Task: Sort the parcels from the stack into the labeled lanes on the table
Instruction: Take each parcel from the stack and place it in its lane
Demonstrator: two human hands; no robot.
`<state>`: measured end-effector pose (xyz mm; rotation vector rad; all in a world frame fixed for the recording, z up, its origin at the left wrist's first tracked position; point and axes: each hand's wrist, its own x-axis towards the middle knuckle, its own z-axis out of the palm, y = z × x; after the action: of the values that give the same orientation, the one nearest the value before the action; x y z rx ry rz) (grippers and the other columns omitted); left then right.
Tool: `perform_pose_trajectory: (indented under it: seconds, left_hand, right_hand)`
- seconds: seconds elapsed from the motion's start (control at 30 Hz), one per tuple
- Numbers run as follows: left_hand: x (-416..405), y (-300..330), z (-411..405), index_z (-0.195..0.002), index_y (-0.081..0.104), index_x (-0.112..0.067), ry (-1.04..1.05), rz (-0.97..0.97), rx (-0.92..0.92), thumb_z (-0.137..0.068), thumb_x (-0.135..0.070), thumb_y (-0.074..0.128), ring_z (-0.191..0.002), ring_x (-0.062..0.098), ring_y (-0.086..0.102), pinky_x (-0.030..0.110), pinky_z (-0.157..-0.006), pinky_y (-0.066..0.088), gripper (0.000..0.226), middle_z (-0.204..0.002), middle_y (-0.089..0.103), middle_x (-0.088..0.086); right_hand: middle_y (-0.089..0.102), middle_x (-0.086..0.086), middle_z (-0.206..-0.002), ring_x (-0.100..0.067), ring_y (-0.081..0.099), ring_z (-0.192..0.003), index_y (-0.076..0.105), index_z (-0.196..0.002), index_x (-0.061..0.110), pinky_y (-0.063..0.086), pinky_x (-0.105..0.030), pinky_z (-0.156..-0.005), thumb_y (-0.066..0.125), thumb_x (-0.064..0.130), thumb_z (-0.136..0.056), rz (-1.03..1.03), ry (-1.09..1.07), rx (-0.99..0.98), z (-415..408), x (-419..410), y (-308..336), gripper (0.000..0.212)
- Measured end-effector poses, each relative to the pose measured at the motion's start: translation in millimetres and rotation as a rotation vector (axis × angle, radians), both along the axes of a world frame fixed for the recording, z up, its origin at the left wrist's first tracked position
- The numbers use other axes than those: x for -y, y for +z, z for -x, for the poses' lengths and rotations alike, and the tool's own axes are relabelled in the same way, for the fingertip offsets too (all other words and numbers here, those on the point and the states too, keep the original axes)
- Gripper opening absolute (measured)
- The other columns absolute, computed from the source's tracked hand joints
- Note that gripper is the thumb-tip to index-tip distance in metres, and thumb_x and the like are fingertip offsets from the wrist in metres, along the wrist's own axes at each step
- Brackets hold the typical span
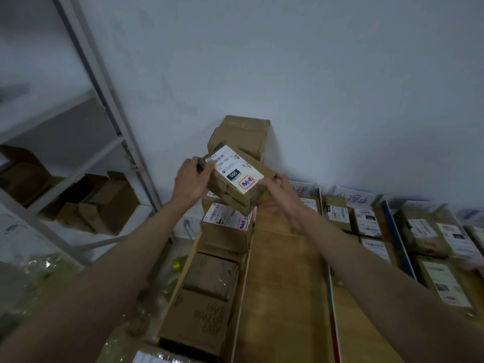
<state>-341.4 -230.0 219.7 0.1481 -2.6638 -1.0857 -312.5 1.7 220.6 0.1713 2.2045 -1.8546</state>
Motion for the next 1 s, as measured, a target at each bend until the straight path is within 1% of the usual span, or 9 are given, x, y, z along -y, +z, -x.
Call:
perform_pose_trajectory:
  seconds: [0.13, 0.27, 0.37, 0.5, 0.57, 0.67, 0.83, 0.93, 1.0]
  left_hand:
    - [-7.8, 24.0, -8.8, -0.101, 0.060, -0.018, -0.100, -0.003, -0.040, -0.099, -0.049, 0.046, -0.091, 0.020, 0.055, 0.029, -0.075, 0.037, 0.034, -0.098, 0.057, 0.005]
    - [-36.8, 47.5, -17.9, -0.096, 0.059, -0.022, -0.219, -0.009, -0.121, -0.100, -0.045, 0.048, -0.089, 0.016, 0.056, 0.027, -0.072, 0.039, 0.026, -0.095, 0.060, -0.001]
    - [-66.2, 53.0, -19.7, -0.105, 0.065, -0.013, -0.285, -0.078, -0.077, -0.096, -0.052, 0.050, -0.091, 0.018, 0.064, 0.037, -0.081, 0.053, 0.042, -0.099, 0.068, -0.001]
    - [-112.1, 46.5, -27.1, -0.109, 0.061, -0.016, -0.318, -0.120, 0.010, -0.089, -0.064, 0.051, -0.100, 0.020, 0.064, 0.044, -0.087, 0.054, 0.054, -0.109, 0.066, 0.002]
    - [-134.5, 39.2, -35.5, -0.123, 0.056, -0.013, -0.307, -0.134, 0.058, -0.083, -0.075, 0.048, -0.111, 0.025, 0.059, 0.046, -0.093, 0.052, 0.074, -0.122, 0.060, 0.007]
    - [-159.0, 18.5, -48.6, -0.131, 0.051, -0.012, -0.295, -0.194, 0.203, -0.065, -0.096, 0.040, -0.112, 0.031, 0.061, 0.052, -0.095, 0.053, 0.108, -0.127, 0.061, 0.012]
    - [-196.6, -11.1, -88.5, -0.133, 0.056, -0.016, -0.348, -0.232, 0.417, -0.087, -0.072, 0.050, -0.115, 0.024, 0.060, 0.038, -0.100, 0.047, 0.073, -0.129, 0.062, 0.002]
    - [-211.8, -27.5, -104.3, -0.134, 0.056, -0.013, -0.328, -0.273, 0.442, -0.095, -0.052, 0.056, -0.104, 0.017, 0.056, 0.027, -0.086, 0.041, 0.056, -0.117, 0.060, -0.001]
    - [-216.9, -35.6, -108.7, -0.132, 0.058, -0.014, -0.303, -0.308, 0.440, -0.095, -0.047, 0.059, -0.098, 0.013, 0.055, 0.025, -0.083, 0.041, 0.049, -0.124, 0.063, 0.001]
  right_hand:
    - [0.051, -0.008, -0.138, -0.024, 0.075, -0.084, 0.037, -0.135, 0.023, 0.061, -0.044, -0.083, 0.063, 0.062, -0.085, -0.032, 0.031, 0.016, -14.9, -21.0, 10.0, 0.068]
    - [0.055, -0.002, -0.137, -0.022, 0.074, -0.093, 0.045, -0.143, 0.019, 0.059, -0.039, -0.089, 0.060, 0.060, -0.089, -0.102, 0.114, 0.011, -38.1, -46.7, 19.9, 0.070]
    - [0.062, -0.003, -0.132, -0.020, 0.074, -0.093, 0.055, -0.138, 0.018, 0.059, -0.034, -0.089, 0.058, 0.055, -0.092, -0.094, 0.100, 0.001, -58.2, -71.9, 18.4, 0.060]
    - [0.064, -0.005, -0.130, -0.021, 0.071, -0.099, 0.057, -0.135, 0.014, 0.060, -0.032, -0.086, 0.060, 0.049, -0.093, -0.074, -0.027, 0.002, -79.9, -103.6, 5.8, 0.055]
    - [0.062, -0.007, -0.133, -0.021, 0.070, -0.101, 0.054, -0.138, 0.012, 0.060, -0.036, -0.087, 0.059, 0.048, -0.094, -0.091, -0.087, 0.014, -85.7, -118.5, -1.2, 0.057]
    - [0.060, -0.011, -0.133, -0.024, 0.071, -0.094, 0.052, -0.138, 0.008, 0.059, -0.039, -0.088, 0.056, 0.048, -0.096, -0.105, -0.166, 0.065, -91.7, -136.6, -11.5, 0.058]
    - [0.059, -0.016, -0.132, -0.028, 0.071, -0.091, 0.050, -0.135, 0.003, 0.061, -0.034, -0.079, 0.054, 0.051, -0.096, -0.083, -0.236, 0.133, -94.7, -153.5, -33.9, 0.062]
    - [0.059, -0.015, -0.130, -0.026, 0.072, -0.084, 0.050, -0.136, 0.004, 0.062, -0.032, -0.071, 0.054, 0.053, -0.095, -0.109, -0.240, 0.154, -93.3, -156.9, -49.2, 0.064]
    - [0.064, -0.014, -0.121, -0.024, 0.072, -0.080, 0.055, -0.130, 0.006, 0.061, -0.031, -0.067, 0.052, 0.054, -0.096, -0.137, -0.227, 0.160, -93.0, -159.4, -58.0, 0.058]
